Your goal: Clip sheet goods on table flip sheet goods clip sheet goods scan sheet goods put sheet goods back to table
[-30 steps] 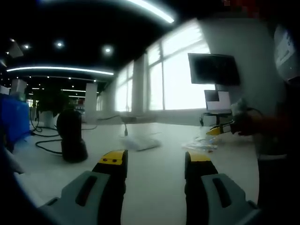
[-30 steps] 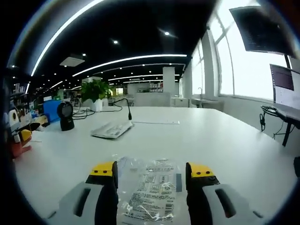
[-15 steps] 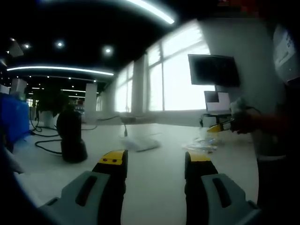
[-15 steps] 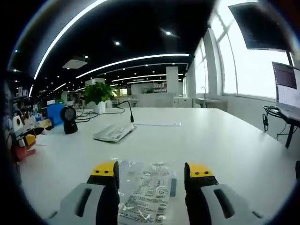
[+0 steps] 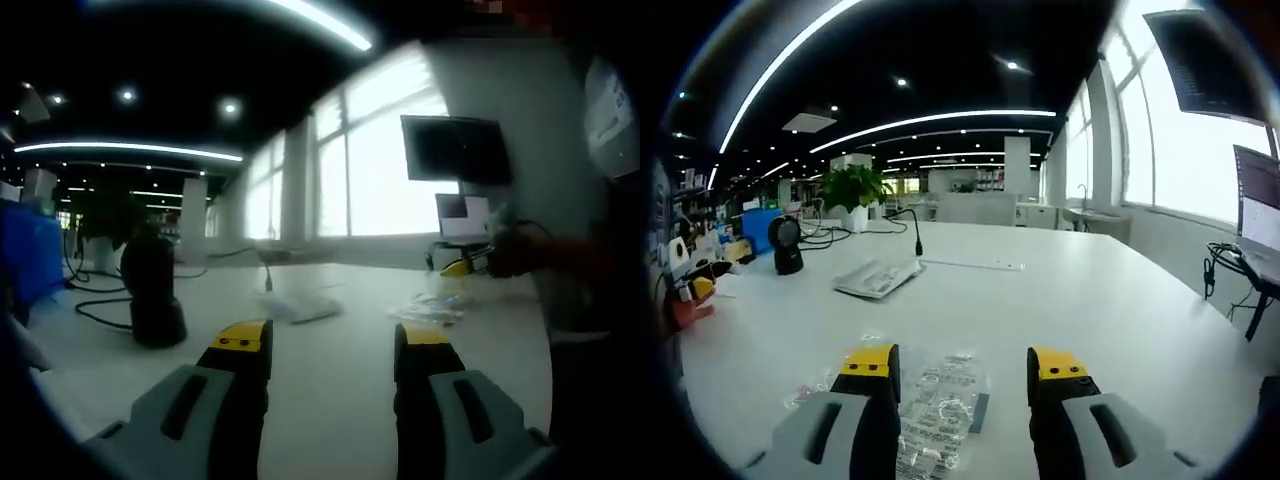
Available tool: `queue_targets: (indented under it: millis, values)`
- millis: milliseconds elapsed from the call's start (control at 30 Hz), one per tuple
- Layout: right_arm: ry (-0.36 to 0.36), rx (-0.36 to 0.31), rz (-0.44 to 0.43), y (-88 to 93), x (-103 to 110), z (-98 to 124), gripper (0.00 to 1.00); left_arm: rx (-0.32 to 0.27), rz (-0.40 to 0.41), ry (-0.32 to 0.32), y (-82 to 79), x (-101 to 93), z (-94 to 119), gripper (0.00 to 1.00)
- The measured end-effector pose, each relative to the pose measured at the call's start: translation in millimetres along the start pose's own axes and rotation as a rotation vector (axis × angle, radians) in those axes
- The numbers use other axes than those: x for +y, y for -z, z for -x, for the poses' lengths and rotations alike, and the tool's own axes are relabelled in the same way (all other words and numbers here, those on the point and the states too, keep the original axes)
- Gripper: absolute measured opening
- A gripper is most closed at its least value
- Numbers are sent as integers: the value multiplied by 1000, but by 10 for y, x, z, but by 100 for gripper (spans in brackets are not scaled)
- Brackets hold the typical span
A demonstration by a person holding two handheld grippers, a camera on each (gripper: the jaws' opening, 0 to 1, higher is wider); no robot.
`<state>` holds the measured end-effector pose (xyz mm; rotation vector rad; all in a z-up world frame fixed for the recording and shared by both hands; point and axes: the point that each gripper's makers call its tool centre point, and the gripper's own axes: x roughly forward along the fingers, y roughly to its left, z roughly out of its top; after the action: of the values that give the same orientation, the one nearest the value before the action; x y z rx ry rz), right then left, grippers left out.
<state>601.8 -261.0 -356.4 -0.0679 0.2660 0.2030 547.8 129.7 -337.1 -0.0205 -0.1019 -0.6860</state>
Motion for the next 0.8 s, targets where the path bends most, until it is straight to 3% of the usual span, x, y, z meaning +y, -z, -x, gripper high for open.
queue_targets:
  millis: [233,800]
  values:
    - [-22,48,65,-6,-45,-108,43,-1,-2,0,-2,-3,-2,41]
    - [-91,124,59,93,-131,-438,36,13,-1,-7,29,12,-14,41]
